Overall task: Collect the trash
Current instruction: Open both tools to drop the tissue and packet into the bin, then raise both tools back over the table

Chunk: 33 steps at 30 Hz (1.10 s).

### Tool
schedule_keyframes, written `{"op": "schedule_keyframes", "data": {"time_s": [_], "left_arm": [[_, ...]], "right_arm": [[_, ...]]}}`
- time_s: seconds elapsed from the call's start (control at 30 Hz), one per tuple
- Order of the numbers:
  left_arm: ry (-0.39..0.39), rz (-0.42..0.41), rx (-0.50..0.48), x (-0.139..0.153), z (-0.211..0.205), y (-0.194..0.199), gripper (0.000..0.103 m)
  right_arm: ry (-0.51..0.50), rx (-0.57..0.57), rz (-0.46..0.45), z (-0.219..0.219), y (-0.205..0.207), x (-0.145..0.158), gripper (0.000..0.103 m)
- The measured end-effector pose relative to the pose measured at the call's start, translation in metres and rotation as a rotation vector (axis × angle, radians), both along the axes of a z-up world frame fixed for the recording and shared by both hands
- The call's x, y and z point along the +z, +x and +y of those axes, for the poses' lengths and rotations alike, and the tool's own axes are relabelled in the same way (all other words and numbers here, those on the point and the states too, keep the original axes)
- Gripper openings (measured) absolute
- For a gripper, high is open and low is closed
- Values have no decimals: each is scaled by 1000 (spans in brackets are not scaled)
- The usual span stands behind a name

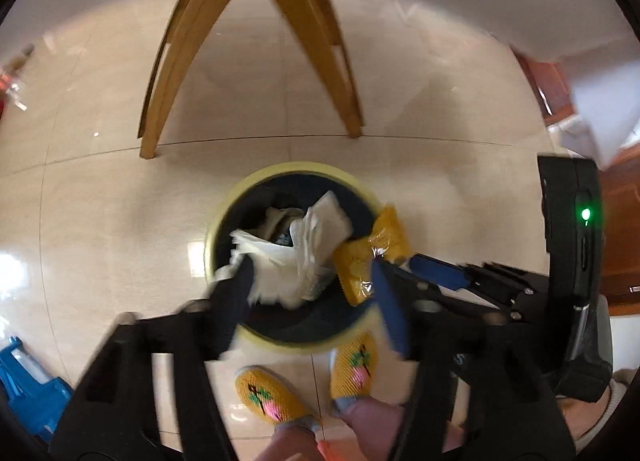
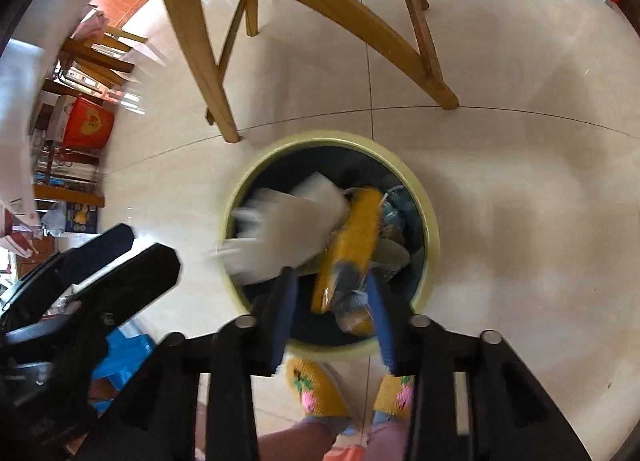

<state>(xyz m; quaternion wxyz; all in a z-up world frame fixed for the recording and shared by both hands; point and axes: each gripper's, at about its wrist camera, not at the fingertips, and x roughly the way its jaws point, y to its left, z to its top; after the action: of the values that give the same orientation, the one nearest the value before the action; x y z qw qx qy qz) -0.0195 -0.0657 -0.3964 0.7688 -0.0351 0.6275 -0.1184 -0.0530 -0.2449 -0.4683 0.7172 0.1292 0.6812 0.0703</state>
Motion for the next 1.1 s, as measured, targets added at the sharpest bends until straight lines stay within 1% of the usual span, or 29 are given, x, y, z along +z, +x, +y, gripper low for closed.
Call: {"op": "schedule_keyframes", "data": {"time_s": [0.1, 0.23, 0.27, 0.3, 0.33, 0.4, 0.47, 0.6, 0.7, 0.8, 0.87, 0.9, 1.07, 1.1], "left_arm": [[32, 7, 22, -20, 6, 2, 63], [54, 6, 31, -27, 16, 0, 63], [57, 2, 30, -26, 17, 0, 63], [63, -6, 29, -22, 18, -1, 63], [68, -13, 28, -17, 18, -2, 63], [64, -16, 32, -7, 20, -4, 63], [61, -15, 33, 5, 23, -6, 63], [64, -25, 22, 47, 25, -10, 63], [62, -31, 15, 81, 28, -13, 63], [55, -26, 3, 119, 32, -16, 63], [57, -34, -2, 145, 34, -18, 63], [51, -41, -1, 163, 36, -20, 63], [24, -70, 5, 231, 46, -23, 63], [20, -83, 5, 250, 48, -23, 63]], "right_arm": [[-5, 9, -8, 2, 2, -15, 39], [0, -13, -23, -4, 2, -14, 40], [0, -21, -29, -5, 2, -10, 40], [-3, -27, -34, -4, 1, -7, 43], [-5, -31, -37, -3, 3, -3, 48], [-8, -44, -46, 0, 3, 4, 53], [-10, -51, -46, 1, 5, 22, 54], [-17, -59, -38, 1, 2, 58, 57], [-22, -57, -44, 2, 0, 93, 60], [-26, -51, -52, 4, -3, 131, 61], [-28, -46, -63, 5, -6, 159, 61], [-32, -43, -70, 5, -7, 174, 61], [-45, -29, -120, 11, -12, 251, 61], [-42, -32, -135, 12, -13, 269, 61]]}}
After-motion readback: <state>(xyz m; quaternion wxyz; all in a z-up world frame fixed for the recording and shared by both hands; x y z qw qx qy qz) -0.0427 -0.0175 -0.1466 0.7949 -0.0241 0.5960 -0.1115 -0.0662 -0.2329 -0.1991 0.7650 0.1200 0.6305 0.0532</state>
